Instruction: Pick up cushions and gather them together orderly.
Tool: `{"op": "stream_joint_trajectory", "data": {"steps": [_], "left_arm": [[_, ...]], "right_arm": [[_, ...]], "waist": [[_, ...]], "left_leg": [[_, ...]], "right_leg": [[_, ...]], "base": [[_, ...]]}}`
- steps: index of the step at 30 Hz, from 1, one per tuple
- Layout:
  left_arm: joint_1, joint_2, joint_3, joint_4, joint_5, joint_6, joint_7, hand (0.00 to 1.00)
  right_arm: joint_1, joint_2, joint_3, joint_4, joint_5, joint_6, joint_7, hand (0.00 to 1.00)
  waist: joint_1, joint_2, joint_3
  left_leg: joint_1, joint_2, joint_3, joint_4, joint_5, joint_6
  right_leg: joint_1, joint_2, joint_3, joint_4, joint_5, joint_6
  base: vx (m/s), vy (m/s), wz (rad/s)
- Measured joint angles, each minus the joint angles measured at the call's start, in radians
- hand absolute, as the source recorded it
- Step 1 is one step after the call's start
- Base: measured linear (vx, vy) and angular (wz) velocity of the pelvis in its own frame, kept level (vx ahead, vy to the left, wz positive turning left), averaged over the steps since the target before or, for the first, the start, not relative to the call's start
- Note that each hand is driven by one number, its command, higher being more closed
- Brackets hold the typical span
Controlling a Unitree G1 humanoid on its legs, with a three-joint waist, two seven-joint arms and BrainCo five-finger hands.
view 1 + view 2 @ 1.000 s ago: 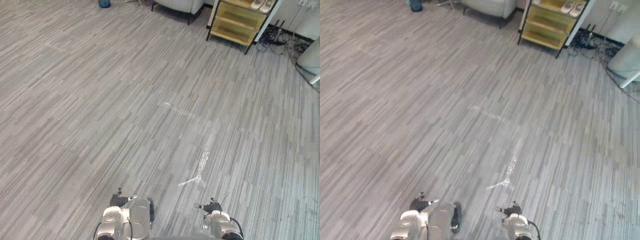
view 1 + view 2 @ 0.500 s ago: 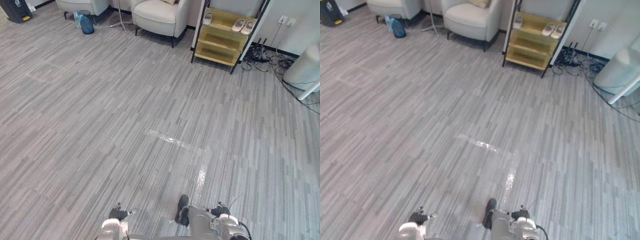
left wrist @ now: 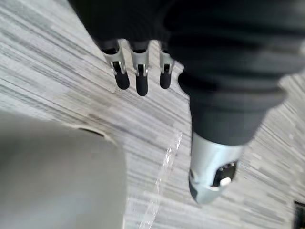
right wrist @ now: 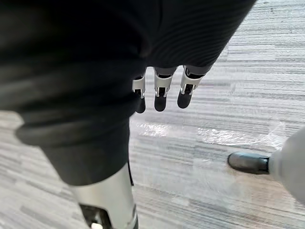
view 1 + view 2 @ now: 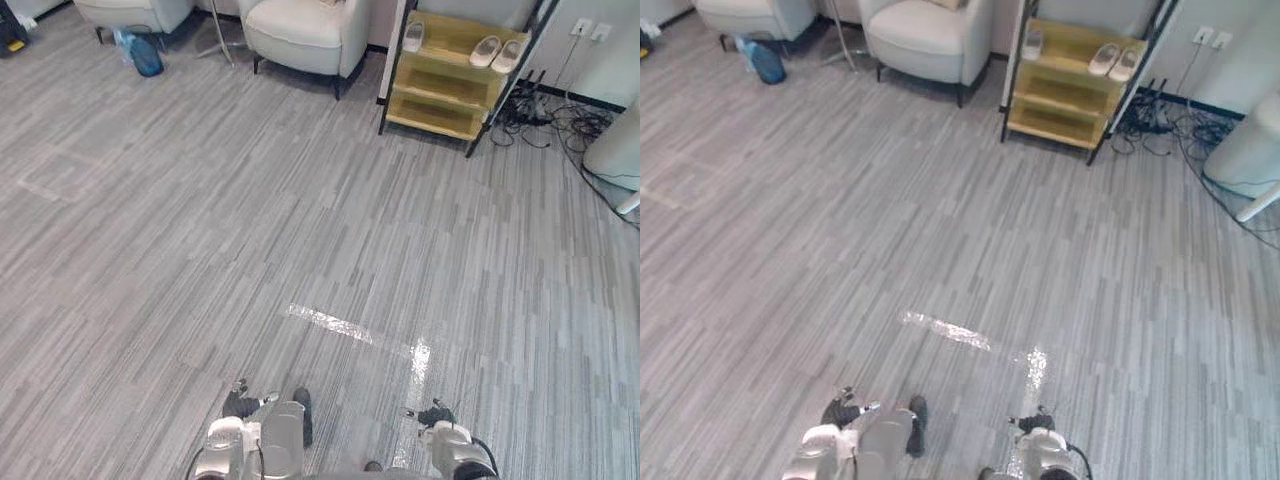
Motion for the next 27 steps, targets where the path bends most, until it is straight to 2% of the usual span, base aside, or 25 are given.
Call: {"op": "stream_joint_trajectory", "data": {"steps": [1,3,4,5,7,9,10,11,12,13,15,16,17,18,19,20,22,24,25,26,27], "left_arm": [[0.001,0.009,-0.002,0.012,0.001,0.001,-0.001,0.0],[0.008,0.023,-0.017,0.031,0.002,0.01,-0.004,0.0],[0.007,0.05,-0.037,0.047,0.004,0.018,-0.004,0.0],[0.01,0.057,-0.052,0.058,0.01,0.021,-0.005,0.0],[0.019,0.067,-0.053,0.066,0.011,0.023,-0.002,0.0],[0.027,0.071,-0.051,0.072,0.011,0.024,-0.002,0.0],[0.026,0.071,-0.052,0.073,0.011,0.025,-0.002,0.0],[0.027,0.073,-0.053,0.073,0.011,0.025,-0.002,0.0],[0.031,0.079,-0.054,0.073,0.011,0.025,-0.003,0.0],[0.033,0.089,-0.054,0.073,0.012,0.025,-0.004,0.0],[0.035,0.067,-0.05,0.078,0.012,0.021,0.0,0.0],[0.04,0.051,-0.048,0.078,0.012,0.021,0.001,0.0],[0.04,0.048,-0.046,0.078,0.012,0.021,0.001,0.0],[0.037,0.05,-0.041,0.077,0.012,0.022,-0.002,0.0],[0.027,0.045,-0.034,0.07,0.012,0.024,-0.003,0.0],[0.026,0.039,-0.028,0.067,0.011,0.024,-0.004,0.0],[0.026,0.039,-0.029,0.064,0.012,0.024,-0.004,0.0],[0.024,0.033,-0.029,0.051,0.011,0.024,-0.003,0.0],[0.022,0.032,-0.03,0.05,0.011,0.024,-0.003,0.0],[0.017,0.031,-0.029,0.051,0.009,0.024,-0.002,0.0],[0.014,0.039,-0.032,0.052,0.009,0.024,-0.001,0.0]], "right_arm": [[-0.002,0.001,0.0,0.0,-0.008,-0.001,0.003,0.0],[0.005,0.007,0.002,0.002,-0.029,-0.001,0.015,0.0],[0.008,0.012,0.002,0.006,-0.03,0.001,0.02,0.0],[0.021,0.012,0.003,0.006,-0.03,0.001,0.023,0.0],[0.036,0.012,0.01,0.007,-0.03,0.001,0.024,0.0],[0.038,0.009,0.01,0.011,-0.03,0.001,0.024,0.0],[0.036,0.006,0.01,0.011,-0.03,0.001,0.024,0.0],[0.037,0.006,0.01,0.011,-0.03,0.001,0.024,0.0],[0.043,0.008,0.011,0.012,-0.03,0.001,0.024,0.0],[0.055,0.01,0.011,0.012,-0.03,0.001,0.024,0.0],[0.065,-0.015,0.011,0.02,-0.029,0.0,0.024,0.0],[0.062,-0.024,0.011,0.021,-0.028,0.0,0.024,0.0],[0.057,-0.025,0.009,0.02,-0.028,0.0,0.023,0.0],[0.054,-0.021,0.008,0.02,-0.028,0.0,0.022,0.0],[0.052,-0.016,0.008,0.014,-0.026,0.0,0.021,0.0],[0.045,-0.013,0.008,0.008,-0.02,0.0,0.017,0.0],[0.045,-0.012,0.008,0.008,-0.015,0.0,0.015,0.0],[0.04,-0.011,0.007,0.007,-0.01,0.0,0.014,0.0],[0.037,-0.012,0.006,0.006,-0.01,0.0,0.014,0.0],[0.039,-0.011,0.0,0.005,-0.01,0.0,0.014,0.0],[0.054,0.003,0.002,0.003,-0.011,0.0,0.015,0.0]], "waist": [[0.0,0.002,-0.001],[-0.002,0.001,-0.002],[-0.006,-0.008,-0.002],[-0.012,-0.009,-0.005],[-0.025,-0.009,-0.009],[-0.041,-0.015,-0.012],[-0.051,-0.014,-0.012],[-0.052,-0.016,-0.013],[-0.052,-0.034,-0.018],[-0.053,-0.059,-0.022],[-0.055,-0.013,-0.026],[-0.054,0.011,-0.032],[-0.053,0.024,-0.036],[-0.053,0.027,-0.035],[-0.051,0.038,-0.028],[-0.042,0.051,-0.015],[-0.041,0.046,-0.005],[-0.033,0.045,-0.007],[-0.03,0.049,-0.007],[-0.017,0.041,-0.004],[-0.011,0.017,-0.018]], "left_leg": [[0.045,0.0,0.007,-0.018,-0.018,0.002],[0.154,-0.002,0.007,-0.099,-0.057,0.003],[0.21,-0.012,0.008,-0.135,-0.06,0.006],[0.254,-0.016,0.006,-0.166,-0.06,0.006],[0.308,-0.015,0.004,-0.211,-0.06,0.006],[0.336,-0.009,-0.001,-0.237,-0.06,0.005],[0.341,-0.003,-0.004,-0.239,-0.065,-0.004],[0.344,-0.001,-0.005,-0.239,-0.072,-0.016],[0.354,-0.009,-0.013,-0.237,-0.086,-0.038],[0.358,-0.031,-0.029,-0.233,-0.103,-0.058],[0.366,0.011,-0.052,-0.204,-0.14,-0.083],[0.347,0.044,-0.058,-0.152,-0.18,-0.099],[0.311,0.063,-0.068,-0.087,-0.196,-0.109],[0.261,0.084,-0.083,0.01,-0.202,-0.113],[0.18,0.119,-0.106,0.192,-0.199,-0.112],[0.146,0.144,-0.11,0.296,-0.207,-0.104],[0.124,0.131,-0.129,0.295,-0.225,-0.095],[0.071,0.071,-0.193,0.15,-0.221,-0.093],[0.064,0.057,-0.219,0.098,-0.207,-0.092],[0.082,0.025,-0.244,0.039,-0.138,-0.1],[0.111,-0.009,-0.241,-0.016,-0.108,-0.084]], "right_leg": [[-0.02,-0.01,0.023,0.094,0.009,0.016],[-0.121,-0.048,0.006,0.387,0.036,0.078],[-0.177,-0.09,-0.027,0.533,0.005,0.068],[-0.205,-0.115,-0.077,0.577,-0.026,0.052],[-0.249,-0.135,-0.166,0.54,-0.06,0.032],[-0.299,-0.113,-0.207,0.376,-0.062,0.022],[-0.314,-0.09,-0.211,0.267,-0.037,0.016],[-0.323,-0.07,-0.208,0.183,0.001,0.011],[-0.325,-0.045,-0.185,0.077,0.1,-0.004],[-0.326,-0.042,-0.149,0.051,0.182,-0.044],[-0.311,-0.014,-0.159,0.077,0.133,-0.05],[-0.306,0.016,-0.168,0.063,0.11,-0.056],[-0.303,0.037,-0.175,0.052,0.097,-0.059],[-0.296,0.055,-0.182,0.033,0.093,-0.062],[-0.259,0.089,-0.184,-0.006,0.102,-0.079],[-0.218,0.112,-0.182,-0.025,0.093,-0.097],[-0.178,0.115,-0.174,-0.043,0.088,-0.097],[-0.164,0.103,-0.151,-0.056,0.09,-0.085],[-0.165,0.099,-0.144,-0.053,0.088,-0.078],[-0.167,0.082,-0.112,-0.033,0.085,-0.047],[-0.163,0.064,-0.098,-0.046,0.09,-0.034]], "base": [[0.33,0.137,-0.3],[0.33,0.112,-0.21],[0.29,0.049,0.01],[0.28,0.033,0.11],[0.28,0.008,0.09],[0.27,-0.061,0.14],[0.23,-0.09,0.17],[0.24,-0.124,0.15],[0.23,-0.17,0.24],[0.29,-0.25,0.31],[0.24,-0.205,0.23],[0.23,-0.13,0.08],[0.22,-0.134,0.07],[0.2,-0.148,0.03],[0.19,-0.141,-0.05],[0.23,-0.109,-0.1],[0.18,0.006,-0.13],[0.17,0.112,-0.35],[0.17,0.178,-0.57],[0.2,0.137,-0.3],[0.25,0.138,-0.09]]}}
